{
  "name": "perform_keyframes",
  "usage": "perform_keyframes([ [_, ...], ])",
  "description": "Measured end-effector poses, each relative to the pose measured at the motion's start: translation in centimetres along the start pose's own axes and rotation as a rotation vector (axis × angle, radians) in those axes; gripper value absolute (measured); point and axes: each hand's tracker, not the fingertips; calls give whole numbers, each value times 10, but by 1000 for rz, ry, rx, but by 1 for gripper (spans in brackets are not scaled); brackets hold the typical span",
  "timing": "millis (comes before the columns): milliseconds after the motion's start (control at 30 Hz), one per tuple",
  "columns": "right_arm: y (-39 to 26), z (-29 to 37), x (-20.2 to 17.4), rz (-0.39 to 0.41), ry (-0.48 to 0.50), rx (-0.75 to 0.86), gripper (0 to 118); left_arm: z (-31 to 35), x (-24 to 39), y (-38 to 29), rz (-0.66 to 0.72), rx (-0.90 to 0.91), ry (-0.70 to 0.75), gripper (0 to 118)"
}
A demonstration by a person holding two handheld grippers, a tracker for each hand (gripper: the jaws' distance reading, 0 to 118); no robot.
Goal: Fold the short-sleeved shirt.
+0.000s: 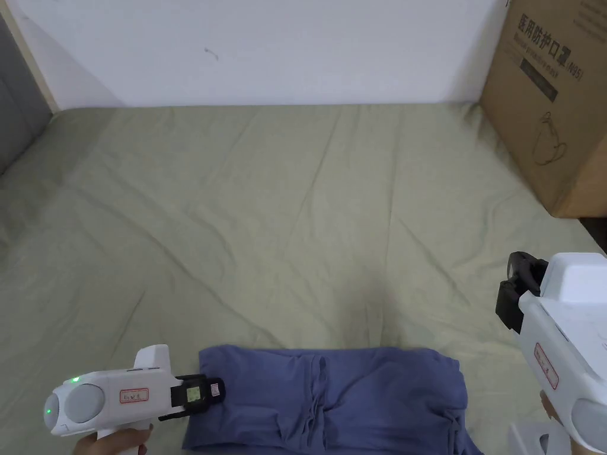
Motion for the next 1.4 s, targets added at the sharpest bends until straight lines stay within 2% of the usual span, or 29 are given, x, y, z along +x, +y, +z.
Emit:
perform_keyframes([
  [233,5,-1,-4,-5,15,20,0,46,4,14,-9,53,55,9],
  [467,6,-2,-8,-5,38,26,0,104,-7,27,-61,65,254,9],
  [567,6,-2,-9,-5,46,28,0,113,13,33,-89,57,305,9],
  [667,6,-2,-9,-4,51,29,0,109,59,36,-115,45,303,9],
  [833,7,1,-8,-5,56,36,0,76,140,36,-260,-29,205,9],
  [933,7,5,-4,-11,52,42,0,42,167,32,-320,-78,150,9],
  [1133,2,10,8,-25,34,42,0,-35,212,14,-363,-181,108,9],
  [1267,-3,12,16,-25,15,31,0,-81,231,-3,-365,-234,115,9],
  [1400,-6,14,23,-31,-3,23,0,-124,240,-22,-413,-305,211,10],
])
